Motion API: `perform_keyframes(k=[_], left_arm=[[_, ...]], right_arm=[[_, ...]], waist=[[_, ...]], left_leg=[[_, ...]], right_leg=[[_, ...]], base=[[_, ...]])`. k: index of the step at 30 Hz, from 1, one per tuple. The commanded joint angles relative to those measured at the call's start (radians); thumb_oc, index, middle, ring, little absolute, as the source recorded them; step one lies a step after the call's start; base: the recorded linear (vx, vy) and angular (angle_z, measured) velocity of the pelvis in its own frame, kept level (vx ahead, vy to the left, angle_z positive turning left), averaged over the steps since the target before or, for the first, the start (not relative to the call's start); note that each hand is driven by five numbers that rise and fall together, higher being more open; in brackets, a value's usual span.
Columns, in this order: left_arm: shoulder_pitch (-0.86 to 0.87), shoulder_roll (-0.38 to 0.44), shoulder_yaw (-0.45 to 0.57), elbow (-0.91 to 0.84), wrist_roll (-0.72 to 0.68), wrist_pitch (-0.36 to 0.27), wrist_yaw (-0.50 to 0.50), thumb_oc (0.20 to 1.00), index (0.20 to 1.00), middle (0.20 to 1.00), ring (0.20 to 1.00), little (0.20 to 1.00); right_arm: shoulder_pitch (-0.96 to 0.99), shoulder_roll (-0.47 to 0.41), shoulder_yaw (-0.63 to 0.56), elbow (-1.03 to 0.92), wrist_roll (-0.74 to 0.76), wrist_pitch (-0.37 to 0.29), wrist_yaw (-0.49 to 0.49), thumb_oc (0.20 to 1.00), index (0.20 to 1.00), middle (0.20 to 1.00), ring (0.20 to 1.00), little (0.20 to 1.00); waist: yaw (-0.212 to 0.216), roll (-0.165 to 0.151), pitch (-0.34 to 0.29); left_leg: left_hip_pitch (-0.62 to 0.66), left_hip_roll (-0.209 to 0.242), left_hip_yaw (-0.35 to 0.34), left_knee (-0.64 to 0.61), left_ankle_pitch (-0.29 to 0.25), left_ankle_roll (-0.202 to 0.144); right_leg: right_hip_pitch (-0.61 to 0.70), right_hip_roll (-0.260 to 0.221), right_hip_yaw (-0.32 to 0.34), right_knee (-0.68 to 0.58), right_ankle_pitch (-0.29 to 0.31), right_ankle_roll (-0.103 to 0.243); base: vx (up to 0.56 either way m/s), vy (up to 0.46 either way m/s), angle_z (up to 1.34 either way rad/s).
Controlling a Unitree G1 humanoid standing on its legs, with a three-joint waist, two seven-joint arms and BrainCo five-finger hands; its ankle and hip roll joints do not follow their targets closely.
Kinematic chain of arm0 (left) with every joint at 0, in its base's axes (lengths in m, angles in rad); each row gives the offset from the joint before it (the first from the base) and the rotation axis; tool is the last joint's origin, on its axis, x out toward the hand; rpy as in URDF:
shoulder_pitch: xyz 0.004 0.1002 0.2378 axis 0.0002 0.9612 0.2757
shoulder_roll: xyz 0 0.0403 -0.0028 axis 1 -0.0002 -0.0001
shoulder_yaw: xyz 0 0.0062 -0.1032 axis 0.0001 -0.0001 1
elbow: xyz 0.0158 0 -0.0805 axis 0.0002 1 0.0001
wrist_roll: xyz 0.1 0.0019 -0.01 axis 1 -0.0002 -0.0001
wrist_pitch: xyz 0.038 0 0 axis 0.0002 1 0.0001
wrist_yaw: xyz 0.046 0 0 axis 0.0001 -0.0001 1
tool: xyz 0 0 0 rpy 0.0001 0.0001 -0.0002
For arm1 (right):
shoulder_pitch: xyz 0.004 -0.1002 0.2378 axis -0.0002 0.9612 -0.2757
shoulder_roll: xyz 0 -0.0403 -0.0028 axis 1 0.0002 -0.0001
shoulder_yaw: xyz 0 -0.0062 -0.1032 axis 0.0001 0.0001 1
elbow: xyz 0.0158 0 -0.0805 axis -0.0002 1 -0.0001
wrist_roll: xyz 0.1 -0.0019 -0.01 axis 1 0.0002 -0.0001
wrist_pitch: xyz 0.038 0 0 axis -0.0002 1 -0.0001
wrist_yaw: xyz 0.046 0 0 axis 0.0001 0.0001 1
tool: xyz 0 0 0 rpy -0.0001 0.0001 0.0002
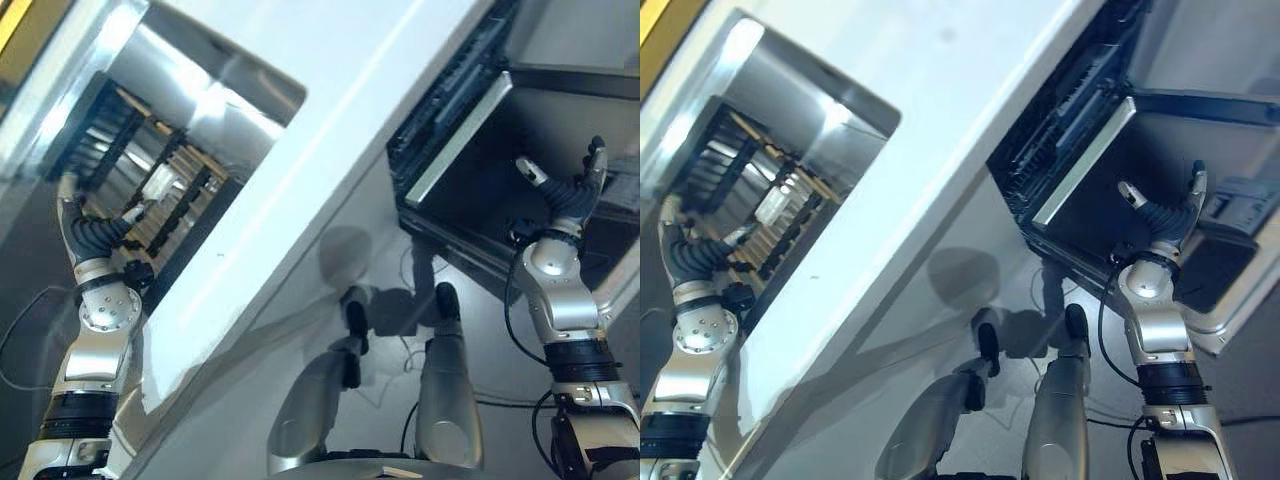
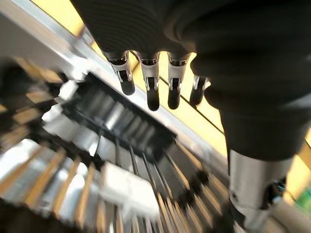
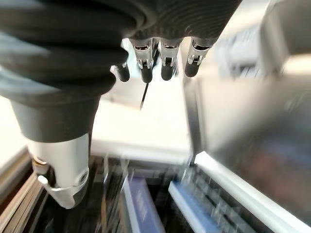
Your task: Pick up plates and place into dishwasher.
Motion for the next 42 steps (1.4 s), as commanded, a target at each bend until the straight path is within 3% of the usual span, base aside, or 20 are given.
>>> perform_keyframes(k=[1,9,12,16,23,25,31,34,40,42], left_arm=[[-0.049,-0.098,-0.076,0.016,0.003,-0.020,0.019,1.000,1.000,1.000,1.000,1.000],[0.001,-0.130,-0.070,0.031,-0.011,-0.065,0.018,1.000,1.000,1.000,1.000,1.000],[0.011,-0.143,-0.066,0.038,-0.007,-0.070,0.011,1.000,1.000,1.000,1.000,1.000],[0.006,-0.162,-0.068,0.057,0.008,-0.079,0.023,1.000,1.000,1.000,1.000,1.000],[-0.030,-0.181,-0.132,0.126,-0.013,-0.137,0.060,1.000,1.000,1.000,1.000,1.000],[-0.047,-0.185,-0.159,0.142,-0.032,-0.145,0.074,1.000,1.000,1.000,1.000,1.000],[-0.069,-0.192,-0.206,0.169,-0.067,-0.158,0.096,1.000,1.000,1.000,1.000,1.000],[-0.068,-0.193,-0.226,0.180,-0.079,-0.163,0.107,1.000,1.000,1.000,1.000,1.000],[-0.058,-0.188,-0.269,0.178,-0.102,-0.179,0.077,1.000,1.000,1.000,1.000,1.000],[-0.068,-0.182,-0.290,0.153,-0.095,-0.165,0.080,1.000,1.000,1.000,1.000,1.000]], right_arm=[[0.013,-0.034,-0.034,-0.118,-0.047,-0.078,-0.074,1.000,1.000,1.000,1.000,1.000],[0.168,-0.006,-0.104,-0.108,-0.127,-0.164,-0.185,1.000,1.000,1.000,1.000,1.000],[0.224,-0.002,-0.105,-0.107,-0.191,-0.150,-0.191,1.000,1.000,1.000,1.000,1.000],[0.267,0.007,-0.097,-0.091,-0.130,-0.170,-0.214,1.000,1.000,1.000,1.000,1.000],[0.285,0.036,-0.070,-0.006,-0.082,-0.287,-0.410,1.000,1.000,1.000,1.000,1.000],[0.274,0.044,-0.060,0.046,-0.014,-0.329,-0.421,1.000,1.000,1.000,1.000,1.000],[0.238,0.068,-0.053,0.216,0.141,-0.476,-0.345,1.000,1.000,1.000,1.000,1.000],[0.191,0.084,-0.056,0.273,0.314,-0.554,-0.255,1.000,1.000,1.000,1.000,1.000],[0.080,0.118,-0.041,0.305,0.522,-0.710,-0.100,1.000,1.000,1.000,1.000,1.000],[0.023,0.126,-0.042,0.308,0.568,-0.731,-0.042,1.000,1.000,1.000,1.000,1.000]], waist=[[-0.046,0.009,-0.013],[-0.088,0.028,-0.026],[-0.108,0.030,-0.028],[-0.141,0.042,-0.015],[-0.206,0.108,0.043],[-0.222,0.132,0.052],[-0.228,0.193,0.057],[-0.217,0.218,0.057],[-0.190,0.251,0.057],[-0.179,0.258,0.057]], left_leg=[[-0.023,0.021,-0.069,0.062,-0.027,-0.043],[0.010,0.022,-0.031,0.070,-0.048,-0.047],[0.012,0.018,-0.016,0.093,-0.063,-0.045],[-0.007,0.011,0.002,0.128,-0.077,-0.042],[-0.063,-0.022,0.023,0.227,-0.135,-0.028],[-0.068,-0.032,0.031,0.234,-0.140,-0.025],[-0.108,-0.048,0.061,0.278,-0.166,-0.012],[-0.157,-0.050,0.078,0.321,-0.184,-0.011],[-0.260,-0.048,0.088,0.450,-0.234,-0.009],[-0.294,-0.047,0.086,0.512,-0.255,-0.005]], right_leg=[[0.004,0.008,0.024,0.023,0.054,-0.032],[0.021,0.000,0.048,0.020,0.054,-0.032],[0.016,0.003,0.062,0.038,0.051,-0.034],[-0.023,0.013,0.088,0.075,0.048,-0.040],[-0.108,0.033,0.148,0.194,0.016,-0.053],[-0.120,0.031,0.171,0.203,0.019,-0.055],[-0.184,0.002,0.186,0.257,0.008,-0.059],[-0.238,-0.018,0.177,0.297,-0.007,-0.062],[-0.342,-0.007,0.171,0.450,-0.082,-0.082],[-0.379,0.000,0.166,0.514,-0.112,-0.092]], base=[[-0.01,0.065,-0.13],[0.02,0.094,-0.28],[0.02,0.102,-0.11],[-0.03,0.131,-0.16],[-0.04,0.174,-0.18],[0.02,0.191,-0.36],[0.04,0.115,-0.29],[0.03,-0.009,-0.19],[0.01,-0.100,-0.08],[-0.02,-0.168,0.17]])
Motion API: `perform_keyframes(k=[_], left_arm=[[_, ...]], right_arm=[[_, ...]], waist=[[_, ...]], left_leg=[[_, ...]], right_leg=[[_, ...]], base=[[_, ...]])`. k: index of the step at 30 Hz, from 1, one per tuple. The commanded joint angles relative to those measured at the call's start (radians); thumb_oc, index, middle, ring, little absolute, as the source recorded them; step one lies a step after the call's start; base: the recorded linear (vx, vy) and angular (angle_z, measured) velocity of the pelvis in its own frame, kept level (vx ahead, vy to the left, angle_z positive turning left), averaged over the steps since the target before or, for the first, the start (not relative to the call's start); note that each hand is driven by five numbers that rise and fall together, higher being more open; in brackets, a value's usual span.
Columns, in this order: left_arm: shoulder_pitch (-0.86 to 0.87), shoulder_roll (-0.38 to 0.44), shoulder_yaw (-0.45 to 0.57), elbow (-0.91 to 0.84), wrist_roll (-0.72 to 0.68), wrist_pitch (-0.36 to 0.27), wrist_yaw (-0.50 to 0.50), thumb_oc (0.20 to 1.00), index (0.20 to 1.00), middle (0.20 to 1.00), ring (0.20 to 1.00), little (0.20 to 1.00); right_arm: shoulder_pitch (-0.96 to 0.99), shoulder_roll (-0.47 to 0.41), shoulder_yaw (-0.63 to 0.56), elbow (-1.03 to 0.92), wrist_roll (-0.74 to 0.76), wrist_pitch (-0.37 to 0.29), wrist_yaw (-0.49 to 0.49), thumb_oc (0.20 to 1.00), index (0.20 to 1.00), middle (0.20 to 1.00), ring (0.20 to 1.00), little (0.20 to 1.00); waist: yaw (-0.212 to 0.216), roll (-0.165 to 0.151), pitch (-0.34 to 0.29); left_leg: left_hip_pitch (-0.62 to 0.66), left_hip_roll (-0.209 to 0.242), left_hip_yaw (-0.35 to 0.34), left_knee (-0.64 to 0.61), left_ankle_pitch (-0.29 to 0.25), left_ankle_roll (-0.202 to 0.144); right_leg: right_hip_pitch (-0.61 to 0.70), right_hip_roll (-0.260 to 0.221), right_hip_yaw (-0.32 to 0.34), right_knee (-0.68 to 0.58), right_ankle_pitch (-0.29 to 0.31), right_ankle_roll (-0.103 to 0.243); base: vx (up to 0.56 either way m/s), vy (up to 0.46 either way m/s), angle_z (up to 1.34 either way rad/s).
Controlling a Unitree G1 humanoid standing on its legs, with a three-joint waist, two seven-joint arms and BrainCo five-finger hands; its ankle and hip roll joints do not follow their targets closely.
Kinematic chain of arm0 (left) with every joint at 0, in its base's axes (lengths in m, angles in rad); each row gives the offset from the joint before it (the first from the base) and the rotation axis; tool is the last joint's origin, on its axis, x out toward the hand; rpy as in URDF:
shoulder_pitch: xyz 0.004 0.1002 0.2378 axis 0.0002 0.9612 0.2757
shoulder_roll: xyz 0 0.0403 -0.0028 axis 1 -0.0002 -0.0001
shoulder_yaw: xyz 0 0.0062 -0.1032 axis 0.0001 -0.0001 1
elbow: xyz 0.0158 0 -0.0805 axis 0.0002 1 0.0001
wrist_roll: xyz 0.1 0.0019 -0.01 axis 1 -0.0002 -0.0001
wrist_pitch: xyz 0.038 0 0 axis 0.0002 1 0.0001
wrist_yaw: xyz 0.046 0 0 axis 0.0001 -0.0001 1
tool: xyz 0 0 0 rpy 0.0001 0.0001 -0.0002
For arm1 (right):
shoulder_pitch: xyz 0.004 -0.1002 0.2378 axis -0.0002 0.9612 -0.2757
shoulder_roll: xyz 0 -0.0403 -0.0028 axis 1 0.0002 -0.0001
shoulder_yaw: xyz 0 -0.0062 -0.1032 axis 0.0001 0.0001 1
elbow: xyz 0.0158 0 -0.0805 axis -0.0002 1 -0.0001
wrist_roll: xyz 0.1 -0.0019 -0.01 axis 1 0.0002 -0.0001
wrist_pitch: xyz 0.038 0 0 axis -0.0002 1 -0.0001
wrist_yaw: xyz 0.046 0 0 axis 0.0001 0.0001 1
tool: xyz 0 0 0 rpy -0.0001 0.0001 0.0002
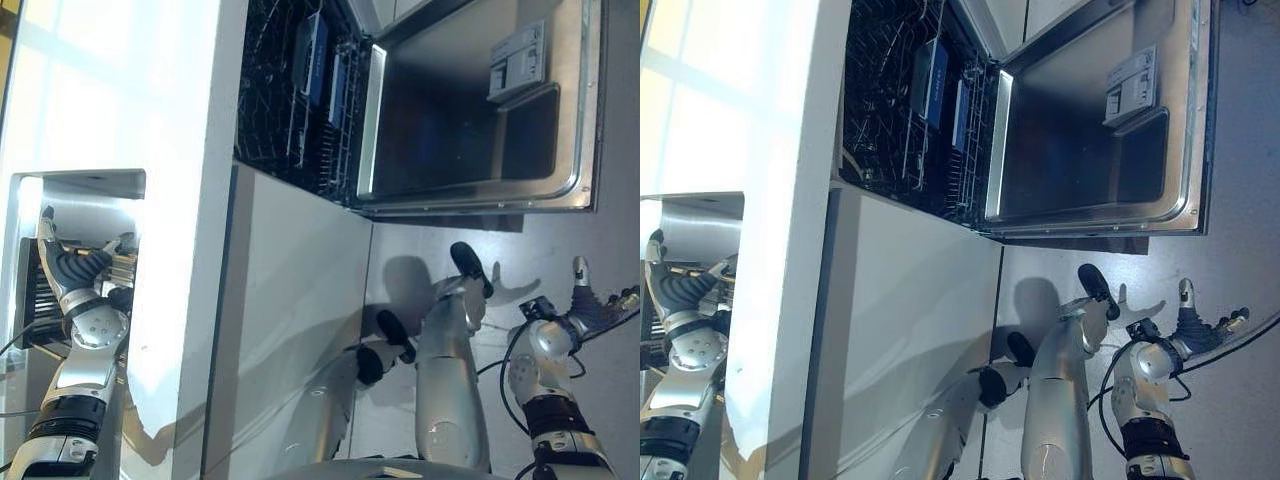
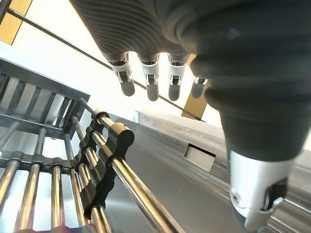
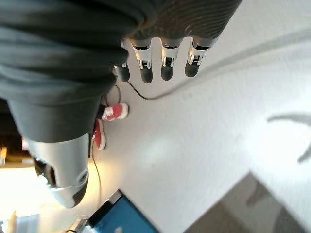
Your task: Pick up plates and place into dishwasher.
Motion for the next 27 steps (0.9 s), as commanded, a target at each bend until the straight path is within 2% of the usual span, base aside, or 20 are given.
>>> perform_keyframes(k=[1,6,8,9,10,12,16,17,18,19,21,24,25,27], left_arm=[[-0.090,-0.235,-0.241,-0.172,0.002,-0.041,-0.016,1.000,1.000,1.000,1.000,1.000],[-0.114,-0.216,-0.263,-0.206,0.027,0.003,0.010,1.000,1.000,1.000,1.000,1.000],[-0.111,-0.210,-0.262,-0.215,0.036,0.005,0.018,1.000,1.000,1.000,1.000,1.000],[-0.103,-0.203,-0.258,-0.227,0.044,0.004,0.018,1.000,1.000,1.000,1.000,1.000],[-0.097,-0.199,-0.254,-0.235,0.050,0.006,0.014,1.000,1.000,1.000,1.000,1.000],[-0.089,-0.192,-0.243,-0.245,0.054,0.003,0.005,1.000,1.000,1.000,1.000,1.000],[-0.077,-0.172,-0.212,-0.255,0.047,-0.006,-0.026,1.000,1.000,1.000,1.000,1.000],[-0.076,-0.168,-0.205,-0.252,0.045,-0.013,-0.030,1.000,1.000,1.000,1.000,1.000],[-0.078,-0.166,-0.196,-0.252,0.043,-0.011,-0.032,1.000,1.000,1.000,1.000,1.000],[-0.078,-0.166,-0.189,-0.254,0.044,-0.006,-0.036,1.000,1.000,1.000,1.000,1.000],[-0.083,-0.161,-0.168,-0.249,0.038,-0.002,-0.049,1.000,1.000,1.000,1.000,1.000],[-0.086,-0.155,-0.154,-0.237,0.034,-0.008,-0.058,1.000,1.000,1.000,1.000,1.000],[-0.087,-0.154,-0.146,-0.232,0.028,-0.013,-0.063,1.000,1.000,1.000,1.000,1.000],[-0.083,-0.152,-0.138,-0.228,0.019,-0.017,-0.072,1.000,1.000,1.000,1.000,1.000]], right_arm=[[-0.150,-0.060,0.012,-0.063,0.095,-0.103,0.112,1.000,1.000,1.000,1.000,1.000],[-0.290,-0.068,0.054,-0.085,0.092,-0.069,0.176,1.000,1.000,1.000,1.000,1.000],[-0.324,-0.071,0.061,-0.101,0.137,-0.061,0.281,1.000,1.000,1.000,1.000,1.000],[-0.343,-0.074,0.063,-0.109,0.156,-0.058,0.369,1.000,1.000,1.000,1.000,1.000],[-0.354,-0.078,0.068,-0.118,0.175,-0.046,0.433,1.000,1.000,1.000,1.000,1.000],[-0.373,-0.092,0.075,-0.142,0.211,0.001,0.563,1.000,1.000,1.000,1.000,1.000],[-0.406,-0.152,0.132,-0.219,0.191,0.082,0.804,1.000,1.000,1.000,1.000,1.000],[-0.404,-0.160,0.150,-0.248,0.191,0.085,0.855,1.000,1.000,1.000,1.000,1.000],[-0.397,-0.167,0.168,-0.286,0.198,0.082,0.914,1.000,1.000,1.000,1.000,1.000],[-0.389,-0.171,0.178,-0.315,0.200,0.088,0.948,1.000,1.000,1.000,1.000,1.000],[-0.376,-0.184,0.200,-0.392,0.213,0.084,1.042,1.000,1.000,1.000,1.000,1.000],[-0.381,-0.202,0.215,-0.460,0.223,0.077,1.109,1.000,1.000,1.000,1.000,1.000],[-0.391,-0.204,0.218,-0.488,0.210,0.085,1.132,1.000,1.000,1.000,1.000,1.000],[-0.404,-0.211,0.220,-0.513,0.186,0.098,1.143,1.000,1.000,1.000,1.000,1.000]], waist=[[-0.038,0.126,0.127],[-0.019,0.131,0.127],[-0.011,0.130,0.127],[-0.003,0.129,0.127],[0.005,0.130,0.127],[0.014,0.127,0.127],[0.025,0.115,0.127],[0.025,0.108,0.127],[0.026,0.102,0.127],[0.028,0.098,0.127],[0.031,0.083,0.127],[0.037,0.070,0.127],[0.039,0.065,0.127],[0.045,0.060,0.127]], left_leg=[[-0.091,0.005,-0.161,0.169,-0.019,-0.078],[-0.171,0.003,-0.177,0.279,-0.058,-0.078],[-0.200,0.004,-0.184,0.303,-0.063,-0.079],[-0.222,0.005,-0.187,0.321,-0.064,-0.080],[-0.217,0.005,-0.198,0.335,-0.091,-0.084],[-0.237,0.002,-0.207,0.343,-0.088,-0.085],[-0.259,0.000,-0.221,0.328,-0.066,-0.091],[-0.275,0.002,-0.217,0.310,-0.031,-0.089],[-0.274,0.004,-0.219,0.295,-0.019,-0.091],[-0.254,0.006,-0.228,0.293,-0.042,-0.097],[-0.244,0.007,-0.235,0.254,-0.015,-0.101],[-0.217,0.007,-0.247,0.206,0.010,-0.106],[-0.214,0.006,-0.248,0.172,0.050,-0.106],[-0.184,0.005,-0.257,0.141,0.062,-0.111]], right_leg=[[0.019,0.033,-0.057,0.141,-0.058,-0.092],[-0.065,0.057,-0.063,0.266,-0.119,-0.108],[-0.093,0.065,-0.067,0.298,-0.134,-0.111],[-0.113,0.071,-0.070,0.319,-0.141,-0.112],[-0.110,0.078,-0.075,0.345,-0.178,-0.112],[-0.130,0.082,-0.082,0.363,-0.185,-0.113],[-0.152,0.089,-0.096,0.364,-0.186,-0.113],[-0.163,0.087,-0.100,0.343,-0.152,-0.113],[-0.162,0.089,-0.105,0.333,-0.147,-0.112],[-0.146,0.091,-0.110,0.342,-0.179,-0.110],[-0.135,0.089,-0.121,0.311,-0.162,-0.106],[-0.107,0.086,-0.132,0.269,-0.148,-0.101],[-0.101,0.082,-0.136,0.228,-0.107,-0.099],[-0.069,0.077,-0.144,0.192,-0.098,-0.096]], base=[[0.00,-0.150,0.19],[0.00,-0.115,0.13],[-0.02,-0.114,0.10],[0.04,-0.144,0.11],[0.04,-0.138,0.13],[0.00,-0.094,0.11],[-0.05,-0.040,0.09],[-0.12,-0.005,0.03],[-0.03,-0.012,-0.07],[0.04,-0.016,-0.10],[0.00,-0.009,-0.05],[-0.03,0.011,-0.01],[-0.09,0.043,-0.05],[-0.05,0.051,-0.06]])
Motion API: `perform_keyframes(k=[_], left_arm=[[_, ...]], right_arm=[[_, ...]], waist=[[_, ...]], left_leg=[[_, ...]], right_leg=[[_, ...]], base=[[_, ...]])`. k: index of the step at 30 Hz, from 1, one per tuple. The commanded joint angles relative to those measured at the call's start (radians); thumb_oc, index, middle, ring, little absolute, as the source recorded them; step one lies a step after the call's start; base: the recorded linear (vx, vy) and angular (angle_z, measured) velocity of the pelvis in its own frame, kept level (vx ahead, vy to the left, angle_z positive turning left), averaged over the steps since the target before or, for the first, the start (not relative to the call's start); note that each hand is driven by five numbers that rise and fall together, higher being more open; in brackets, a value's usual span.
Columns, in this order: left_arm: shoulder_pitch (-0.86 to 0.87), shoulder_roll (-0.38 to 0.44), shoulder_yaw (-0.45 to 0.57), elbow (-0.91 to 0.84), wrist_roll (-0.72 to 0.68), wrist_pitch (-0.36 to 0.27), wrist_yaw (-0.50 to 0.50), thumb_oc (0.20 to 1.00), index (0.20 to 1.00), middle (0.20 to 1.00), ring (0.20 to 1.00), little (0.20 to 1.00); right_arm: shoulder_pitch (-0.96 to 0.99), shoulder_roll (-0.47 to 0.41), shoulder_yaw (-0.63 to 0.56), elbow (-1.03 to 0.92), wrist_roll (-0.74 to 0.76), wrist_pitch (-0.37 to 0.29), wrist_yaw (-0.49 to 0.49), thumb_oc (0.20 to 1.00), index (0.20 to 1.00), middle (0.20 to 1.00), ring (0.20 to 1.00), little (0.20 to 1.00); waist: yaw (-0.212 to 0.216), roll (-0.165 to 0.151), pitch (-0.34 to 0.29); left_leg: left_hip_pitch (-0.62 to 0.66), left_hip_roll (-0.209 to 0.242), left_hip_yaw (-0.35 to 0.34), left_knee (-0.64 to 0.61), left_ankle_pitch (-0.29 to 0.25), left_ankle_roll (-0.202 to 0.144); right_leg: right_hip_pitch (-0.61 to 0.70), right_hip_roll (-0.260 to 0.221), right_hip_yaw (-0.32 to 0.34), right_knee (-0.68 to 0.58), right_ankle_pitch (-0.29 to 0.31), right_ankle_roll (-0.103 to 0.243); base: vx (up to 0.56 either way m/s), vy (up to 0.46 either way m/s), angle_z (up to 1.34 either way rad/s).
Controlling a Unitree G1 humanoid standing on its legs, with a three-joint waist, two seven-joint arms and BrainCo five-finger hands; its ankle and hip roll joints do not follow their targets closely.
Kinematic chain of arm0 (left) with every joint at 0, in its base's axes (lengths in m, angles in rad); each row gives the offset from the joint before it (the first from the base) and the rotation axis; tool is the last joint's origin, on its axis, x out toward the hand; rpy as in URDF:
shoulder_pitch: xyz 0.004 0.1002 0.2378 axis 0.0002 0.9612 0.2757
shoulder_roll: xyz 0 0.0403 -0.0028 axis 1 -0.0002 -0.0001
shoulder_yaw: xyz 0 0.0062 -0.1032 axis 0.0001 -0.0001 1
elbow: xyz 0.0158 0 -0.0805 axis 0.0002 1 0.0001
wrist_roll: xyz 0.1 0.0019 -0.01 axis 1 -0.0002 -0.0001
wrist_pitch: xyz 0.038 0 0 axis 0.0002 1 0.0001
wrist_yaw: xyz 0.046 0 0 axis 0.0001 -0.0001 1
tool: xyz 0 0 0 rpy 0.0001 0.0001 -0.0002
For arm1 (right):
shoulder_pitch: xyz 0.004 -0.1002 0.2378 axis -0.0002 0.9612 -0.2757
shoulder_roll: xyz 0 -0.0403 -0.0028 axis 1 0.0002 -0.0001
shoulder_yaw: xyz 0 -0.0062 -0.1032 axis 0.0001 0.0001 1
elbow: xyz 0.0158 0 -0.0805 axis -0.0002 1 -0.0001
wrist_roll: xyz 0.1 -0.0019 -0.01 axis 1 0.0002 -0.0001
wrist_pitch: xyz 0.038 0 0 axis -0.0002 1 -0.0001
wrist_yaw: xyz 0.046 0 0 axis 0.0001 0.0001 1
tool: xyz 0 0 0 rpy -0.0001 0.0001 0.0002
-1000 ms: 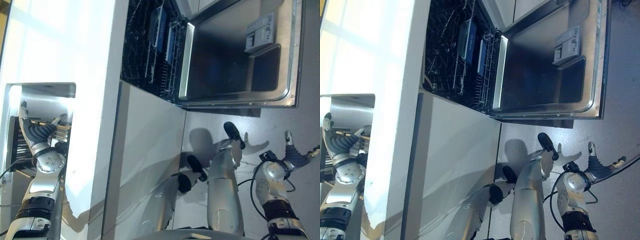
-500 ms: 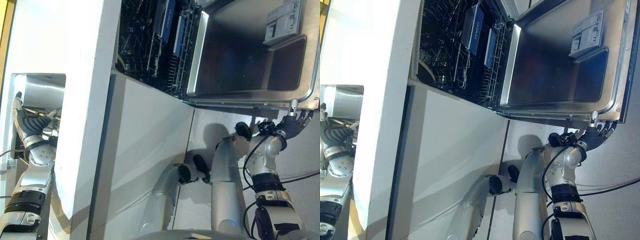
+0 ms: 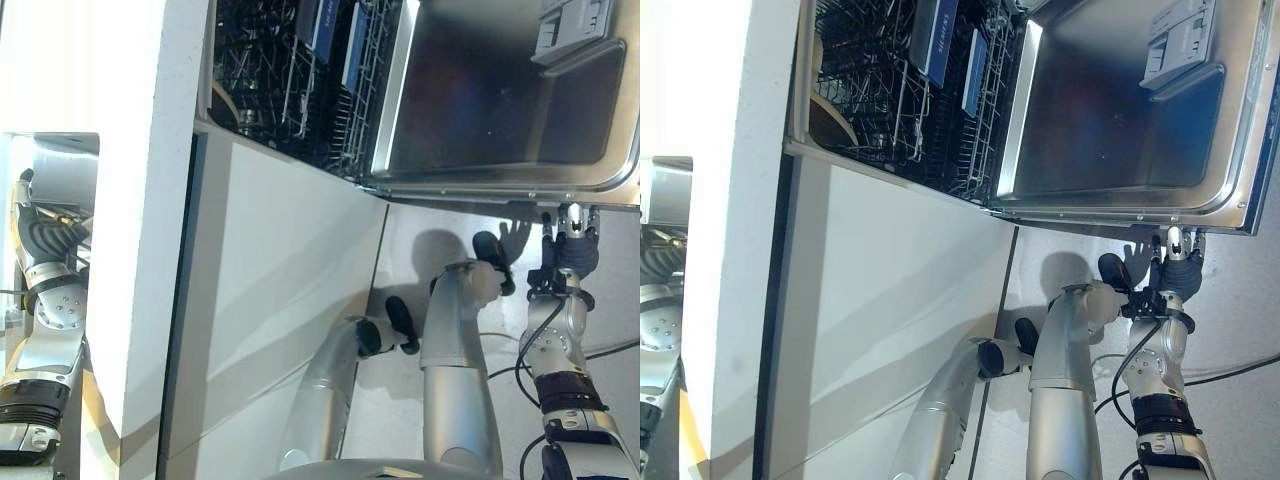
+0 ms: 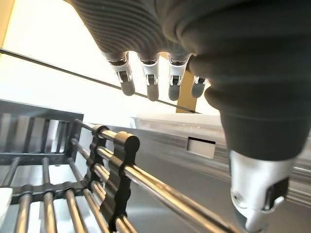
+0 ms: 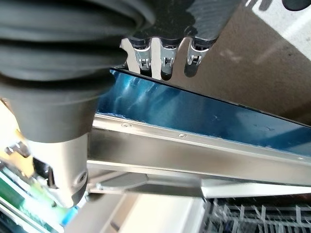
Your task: Pick up plates and place into dishwasher.
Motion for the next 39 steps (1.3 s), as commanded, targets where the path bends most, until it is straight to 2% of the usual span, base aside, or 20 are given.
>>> perform_keyframes(k=[1,11,14,16,20,25,26,27,28,34,39], left_arm=[[-0.061,-0.265,-0.144,-0.204,-0.008,-0.059,-0.013,1.000,1.000,1.000,1.000,1.000],[-0.053,-0.262,-0.096,-0.200,-0.044,-0.038,-0.060,1.000,1.000,1.000,1.000,1.000],[-0.051,-0.262,-0.095,-0.201,-0.045,-0.034,-0.065,1.000,1.000,1.000,1.000,1.000],[-0.050,-0.261,-0.093,-0.199,-0.045,-0.032,-0.069,1.000,1.000,1.000,1.000,1.000],[-0.037,-0.255,-0.082,-0.203,-0.038,-0.032,-0.089,1.000,1.000,1.000,1.000,1.000],[-0.043,-0.227,-0.062,-0.210,0.000,-0.035,-0.133,1.000,1.000,1.000,1.000,1.000],[-0.043,-0.221,-0.059,-0.212,0.001,-0.036,-0.138,1.000,1.000,1.000,1.000,1.000],[-0.048,-0.208,-0.053,-0.212,0.015,-0.041,-0.156,1.000,1.000,1.000,1.000,1.000],[-0.052,-0.202,-0.050,-0.212,0.022,-0.042,-0.166,1.000,1.000,1.000,1.000,1.000],[-0.050,-0.208,-0.038,-0.239,0.065,-0.028,-0.215,1.000,1.000,1.000,1.000,1.000],[-0.021,-0.217,-0.013,-0.243,0.089,-0.030,-0.256,1.000,1.000,1.000,1.000,1.000]], right_arm=[[-0.394,-0.113,0.222,-0.439,-0.168,-0.024,0.315,1.000,1.000,1.000,1.000,1.000],[-0.407,-0.094,0.237,-0.492,-0.240,0.036,0.336,1.000,1.000,1.000,1.000,1.000],[-0.393,-0.072,0.248,-0.495,-0.261,0.051,0.344,1.000,1.000,1.000,1.000,1.000],[-0.379,-0.052,0.262,-0.487,-0.285,0.058,0.339,1.000,1.000,1.000,1.000,1.000],[-0.333,-0.015,0.265,-0.462,-0.290,0.035,0.333,1.000,1.000,1.000,1.000,1.000],[-0.273,0.049,0.277,-0.459,-0.316,-0.041,0.298,1.000,1.000,1.000,1.000,1.000],[-0.267,0.056,0.279,-0.460,-0.318,-0.049,0.294,1.000,1.000,1.000,1.000,1.000],[-0.249,0.077,0.289,-0.459,-0.319,-0.077,0.281,1.000,1.000,1.000,1.000,1.000],[-0.240,0.090,0.295,-0.456,-0.321,-0.093,0.274,1.000,1.000,1.000,1.000,1.000],[-0.212,0.132,0.308,-0.445,-0.329,-0.110,0.227,1.000,1.000,1.000,1.000,1.000],[-0.158,0.152,0.308,-0.437,-0.341,-0.082,0.171,1.000,1.000,1.000,1.000,1.000]], waist=[[-0.016,0.027,0.154],[0.040,-0.032,0.144],[0.061,-0.058,0.127],[0.091,-0.090,0.106],[0.144,-0.142,0.067],[0.211,-0.228,0.029],[0.216,-0.237,0.026],[0.240,-0.267,0.014],[0.255,-0.284,0.006],[0.310,-0.336,-0.048],[0.318,-0.368,-0.086]], left_leg=[[0.064,0.041,-0.121,-0.118,0.143,-0.066],[0.211,0.043,-0.173,-0.237,0.189,-0.079],[0.242,0.045,-0.191,-0.274,0.203,-0.082],[0.276,0.047,-0.214,-0.312,0.217,-0.079],[0.328,0.047,-0.266,-0.387,0.250,-0.070],[0.361,0.053,-0.323,-0.465,0.291,-0.059],[0.365,0.054,-0.328,-0.471,0.293,-0.059],[0.376,0.060,-0.339,-0.486,0.296,-0.057],[0.386,0.064,-0.347,-0.499,0.299,-0.055],[0.459,0.075,-0.371,-0.582,0.320,-0.046],[0.505,0.083,-0.379,-0.610,0.320,-0.037]], right_leg=[[0.161,0.045,-0.160,-0.074,-0.002,-0.156],[0.355,0.023,-0.214,-0.247,0.040,-0.142],[0.409,0.016,-0.234,-0.303,0.057,-0.137],[0.465,0.007,-0.255,-0.360,0.074,-0.132],[0.560,-0.010,-0.295,-0.456,0.106,-0.119],[0.666,-0.023,-0.366,-0.570,0.156,-0.111],[0.679,-0.023,-0.375,-0.581,0.160,-0.111],[0.713,-0.021,-0.398,-0.613,0.173,-0.110],[0.737,-0.022,-0.416,-0.634,0.183,-0.110],[0.838,-0.022,-0.466,-0.719,0.219,-0.105],[0.884,-0.011,-0.468,-0.748,0.233,-0.102]], base=[[-0.01,0.048,-0.07],[0.01,0.032,0.02],[0.04,0.010,0.21],[0.07,-0.003,0.17],[0.07,-0.064,0.36],[0.02,-0.203,0.54],[0.02,-0.299,0.64],[0.03,-0.281,0.74],[0.06,-0.290,0.79],[0.05,-0.096,0.45],[0.04,-0.044,0.08]])
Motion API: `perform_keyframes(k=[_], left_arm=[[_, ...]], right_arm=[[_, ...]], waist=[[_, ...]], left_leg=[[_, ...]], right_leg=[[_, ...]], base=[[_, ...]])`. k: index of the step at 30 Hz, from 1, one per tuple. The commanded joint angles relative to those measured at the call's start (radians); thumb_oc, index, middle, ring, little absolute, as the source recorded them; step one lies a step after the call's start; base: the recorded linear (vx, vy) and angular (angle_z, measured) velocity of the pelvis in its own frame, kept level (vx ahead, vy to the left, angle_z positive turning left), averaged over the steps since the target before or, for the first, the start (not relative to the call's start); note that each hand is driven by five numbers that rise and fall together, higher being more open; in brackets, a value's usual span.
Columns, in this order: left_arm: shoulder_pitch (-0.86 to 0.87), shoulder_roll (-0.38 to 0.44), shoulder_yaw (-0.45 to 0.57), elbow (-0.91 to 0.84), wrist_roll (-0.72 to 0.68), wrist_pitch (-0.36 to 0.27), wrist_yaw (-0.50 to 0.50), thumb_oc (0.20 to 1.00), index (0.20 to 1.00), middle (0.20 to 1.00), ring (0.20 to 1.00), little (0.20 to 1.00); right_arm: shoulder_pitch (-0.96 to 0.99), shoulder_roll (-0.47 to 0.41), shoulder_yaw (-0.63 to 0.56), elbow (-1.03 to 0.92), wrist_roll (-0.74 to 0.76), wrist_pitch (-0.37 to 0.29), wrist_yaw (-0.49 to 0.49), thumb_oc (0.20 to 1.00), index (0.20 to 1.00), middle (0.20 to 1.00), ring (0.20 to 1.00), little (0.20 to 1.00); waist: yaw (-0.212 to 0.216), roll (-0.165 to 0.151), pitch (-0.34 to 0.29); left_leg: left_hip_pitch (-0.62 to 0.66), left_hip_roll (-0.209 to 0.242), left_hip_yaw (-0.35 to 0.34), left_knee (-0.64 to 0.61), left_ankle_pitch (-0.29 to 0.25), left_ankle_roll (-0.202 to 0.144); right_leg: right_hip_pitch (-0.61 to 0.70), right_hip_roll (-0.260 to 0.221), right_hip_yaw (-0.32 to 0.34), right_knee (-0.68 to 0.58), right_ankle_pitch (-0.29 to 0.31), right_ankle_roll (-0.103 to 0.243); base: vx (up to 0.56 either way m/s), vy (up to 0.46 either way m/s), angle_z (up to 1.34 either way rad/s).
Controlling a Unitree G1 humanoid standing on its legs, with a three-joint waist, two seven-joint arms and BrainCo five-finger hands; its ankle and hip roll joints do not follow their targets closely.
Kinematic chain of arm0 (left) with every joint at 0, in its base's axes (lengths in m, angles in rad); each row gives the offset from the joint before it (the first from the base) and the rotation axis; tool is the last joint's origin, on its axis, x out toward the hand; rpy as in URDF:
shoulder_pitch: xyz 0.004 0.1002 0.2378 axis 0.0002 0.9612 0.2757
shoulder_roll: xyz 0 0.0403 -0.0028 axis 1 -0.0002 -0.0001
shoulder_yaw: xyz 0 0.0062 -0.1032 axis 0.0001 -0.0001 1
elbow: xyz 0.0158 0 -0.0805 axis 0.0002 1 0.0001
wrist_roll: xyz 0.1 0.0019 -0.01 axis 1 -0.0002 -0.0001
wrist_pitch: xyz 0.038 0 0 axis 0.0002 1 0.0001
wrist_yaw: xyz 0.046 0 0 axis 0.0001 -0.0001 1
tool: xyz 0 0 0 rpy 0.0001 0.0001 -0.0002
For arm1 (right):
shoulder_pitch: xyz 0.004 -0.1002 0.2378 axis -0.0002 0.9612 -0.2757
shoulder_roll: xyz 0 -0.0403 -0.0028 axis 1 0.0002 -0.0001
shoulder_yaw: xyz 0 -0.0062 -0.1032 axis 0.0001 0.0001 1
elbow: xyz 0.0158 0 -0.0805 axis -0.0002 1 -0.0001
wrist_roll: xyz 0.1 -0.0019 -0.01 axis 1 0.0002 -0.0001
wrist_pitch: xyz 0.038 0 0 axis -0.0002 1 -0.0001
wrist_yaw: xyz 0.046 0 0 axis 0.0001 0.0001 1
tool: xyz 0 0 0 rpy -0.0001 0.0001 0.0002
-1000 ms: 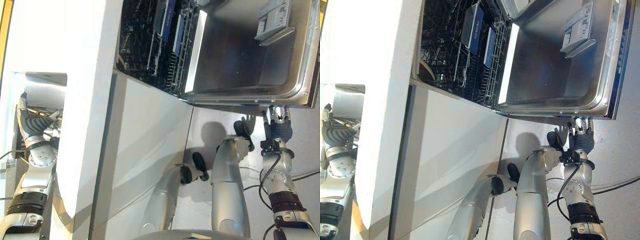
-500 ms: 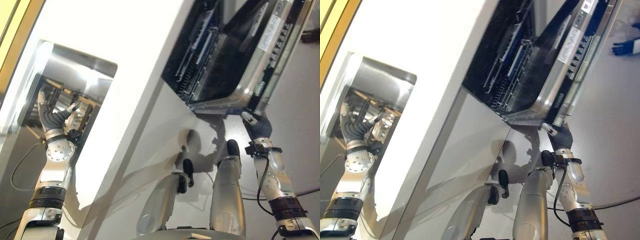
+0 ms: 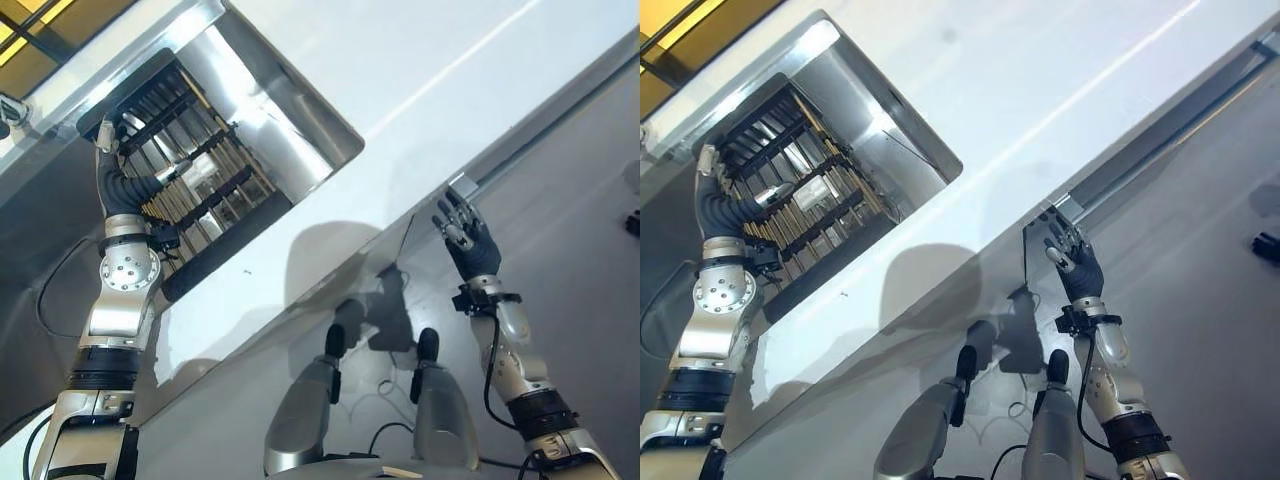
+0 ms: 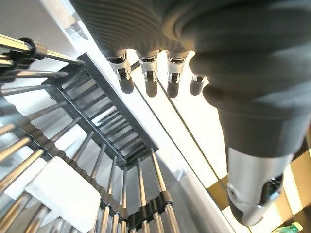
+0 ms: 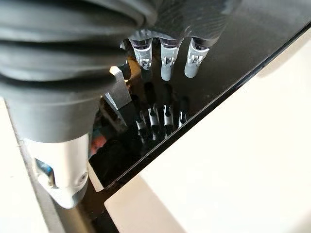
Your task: Pick up plates and place into dishwasher.
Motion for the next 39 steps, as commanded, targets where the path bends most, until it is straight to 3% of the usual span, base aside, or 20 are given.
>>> perform_keyframes(k=[1,4,12,23,25,34,39], left_arm=[[0.187,0.029,-0.020,0.018,0.049,-0.031,-0.023,1.000,1.000,1.000,1.000,1.000],[0.205,0.026,-0.012,0.024,0.060,-0.039,-0.038,1.000,1.000,1.000,1.000,1.000],[0.269,-0.006,0.004,0.001,0.069,-0.055,0.002,1.000,1.000,1.000,1.000,1.000],[0.372,-0.072,0.054,-0.070,0.085,-0.024,0.013,1.000,1.000,1.000,1.000,1.000],[0.384,-0.077,0.058,-0.080,0.079,-0.016,0.020,1.000,1.000,1.000,1.000,1.000],[0.388,-0.115,0.043,-0.100,0.057,0.020,0.007,1.000,1.000,1.000,1.000,1.000],[0.409,-0.124,0.052,-0.135,-0.009,0.010,-0.021,1.000,1.000,1.000,1.000,1.000]], right_arm=[[-0.238,0.092,0.020,-0.224,-0.078,-0.152,0.109,1.000,1.000,1.000,1.000,1.000],[-0.166,0.091,0.029,-0.188,-0.056,-0.085,0.082,1.000,1.000,1.000,1.000,1.000],[0.048,0.107,0.032,-0.116,-0.077,-0.023,0.037,1.000,1.000,1.000,1.000,1.000],[0.206,0.100,-0.126,-0.204,-0.176,0.058,-0.220,1.000,1.000,1.000,1.000,1.000],[0.216,0.085,-0.141,-0.243,-0.212,0.058,-0.222,1.000,1.000,1.000,1.000,1.000],[0.167,0.024,-0.109,-0.393,-0.297,0.055,-0.145,1.000,1.000,1.000,1.000,1.000],[0.106,-0.033,-0.065,-0.474,-0.302,0.061,-0.080,1.000,1.000,1.000,1.000,1.000]], waist=[[0.072,-0.150,-0.122],[0.057,-0.158,-0.137],[-0.017,-0.145,-0.155],[-0.104,-0.142,-0.248],[-0.112,-0.141,-0.266],[-0.087,-0.154,-0.335],[-0.024,-0.170,-0.362]], left_leg=[[-0.032,-0.081,0.006,-0.025,0.053,0.092],[-0.006,-0.073,0.014,-0.030,0.049,0.093],[0.071,-0.050,0.057,-0.106,0.058,0.098],[0.184,-0.017,0.115,-0.174,0.050,0.081],[0.208,-0.011,0.114,-0.194,0.053,0.080],[0.272,0.023,0.081,-0.237,0.066,0.051],[0.264,0.055,0.039,-0.237,0.095,0.019]], right_leg=[[0.055,-0.062,0.068,-0.122,0.152,0.013],[0.070,-0.055,0.086,-0.125,0.154,0.016],[0.087,-0.049,0.157,-0.153,0.171,0.021],[0.157,-0.026,0.213,-0.203,0.150,0.036],[0.171,-0.017,0.219,-0.206,0.143,0.039],[0.245,0.024,0.186,-0.212,0.092,0.018],[0.283,0.048,0.108,-0.224,0.067,-0.009]], base=[[0.03,-0.019,0.07],[0.02,-0.007,0.04],[-0.03,0.051,-0.17],[0.03,0.027,-0.24],[0.07,-0.010,-0.21],[0.07,-0.079,0.02],[0.05,-0.145,0.40]])
